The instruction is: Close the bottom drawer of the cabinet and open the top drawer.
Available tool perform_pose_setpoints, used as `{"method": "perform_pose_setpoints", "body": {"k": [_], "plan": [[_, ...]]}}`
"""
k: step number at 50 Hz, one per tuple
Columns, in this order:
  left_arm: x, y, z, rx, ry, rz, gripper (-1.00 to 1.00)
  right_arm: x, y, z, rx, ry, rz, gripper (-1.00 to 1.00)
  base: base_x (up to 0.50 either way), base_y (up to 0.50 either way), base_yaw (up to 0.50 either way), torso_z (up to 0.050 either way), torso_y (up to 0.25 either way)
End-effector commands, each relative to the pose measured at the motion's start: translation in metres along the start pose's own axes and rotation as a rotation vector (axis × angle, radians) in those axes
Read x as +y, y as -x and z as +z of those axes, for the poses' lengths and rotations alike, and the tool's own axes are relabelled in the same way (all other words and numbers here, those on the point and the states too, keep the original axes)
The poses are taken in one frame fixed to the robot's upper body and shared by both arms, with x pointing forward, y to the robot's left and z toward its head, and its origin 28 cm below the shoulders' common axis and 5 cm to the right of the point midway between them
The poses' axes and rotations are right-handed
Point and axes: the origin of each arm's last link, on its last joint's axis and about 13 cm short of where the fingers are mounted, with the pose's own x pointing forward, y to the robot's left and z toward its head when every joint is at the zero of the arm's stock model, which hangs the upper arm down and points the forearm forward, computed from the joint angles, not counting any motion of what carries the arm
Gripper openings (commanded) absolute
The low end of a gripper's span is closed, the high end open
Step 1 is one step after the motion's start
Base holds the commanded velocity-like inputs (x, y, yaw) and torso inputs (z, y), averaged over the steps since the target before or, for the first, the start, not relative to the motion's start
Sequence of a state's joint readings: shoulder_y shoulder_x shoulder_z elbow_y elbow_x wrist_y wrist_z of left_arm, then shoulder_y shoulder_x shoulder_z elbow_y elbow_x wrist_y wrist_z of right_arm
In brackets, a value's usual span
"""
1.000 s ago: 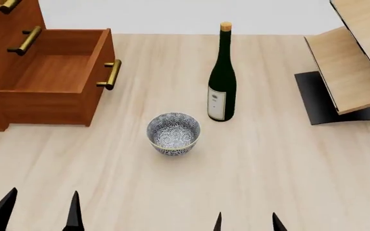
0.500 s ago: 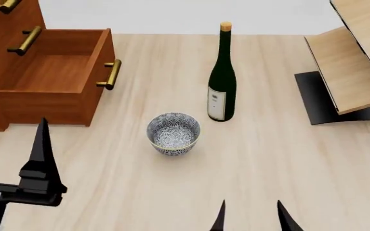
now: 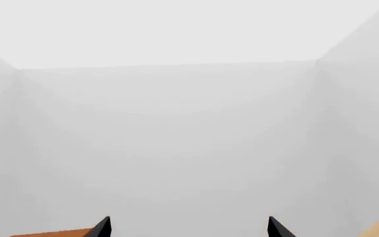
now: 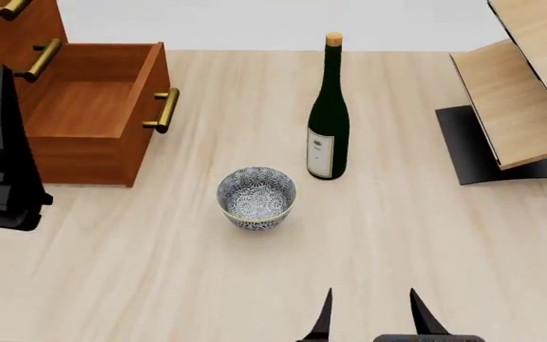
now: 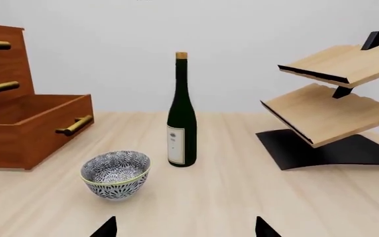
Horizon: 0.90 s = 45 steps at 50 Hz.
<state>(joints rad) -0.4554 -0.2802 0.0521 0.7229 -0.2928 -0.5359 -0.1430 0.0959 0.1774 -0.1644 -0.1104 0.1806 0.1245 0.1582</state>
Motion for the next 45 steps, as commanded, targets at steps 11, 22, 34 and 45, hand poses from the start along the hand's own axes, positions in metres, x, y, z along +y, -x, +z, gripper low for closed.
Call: {"method": "perform_pose_setpoints", "body": {"k": [11,22,34,45], "plan": [[0.008,-0.016,0.049,-0.140,-0.028,0.001,1.00,0.001,-0.001,0.004,-0.004,-0.004,0.000,1.00,0.00,0.00,0.00,0.000,0.000],[0.006,-0.017,0.057,-0.164,-0.028,-0.004,1.00,0.000,0.000,0.003,-0.005,-0.006,-0.004,1.00,0.00,0.00,0.00,0.000,0.000],[0.005,-0.017,0.058,-0.163,-0.017,-0.006,1.00,0.001,0.000,0.003,0.002,0.008,0.006,1.00,0.00,0.12,0.00,0.000,0.000],[0.004,-0.016,0.056,-0.157,-0.022,-0.006,1.00,0.001,0.001,0.004,0.001,0.004,0.009,1.00,0.00,0.41,0.00,0.000,0.000]]}}
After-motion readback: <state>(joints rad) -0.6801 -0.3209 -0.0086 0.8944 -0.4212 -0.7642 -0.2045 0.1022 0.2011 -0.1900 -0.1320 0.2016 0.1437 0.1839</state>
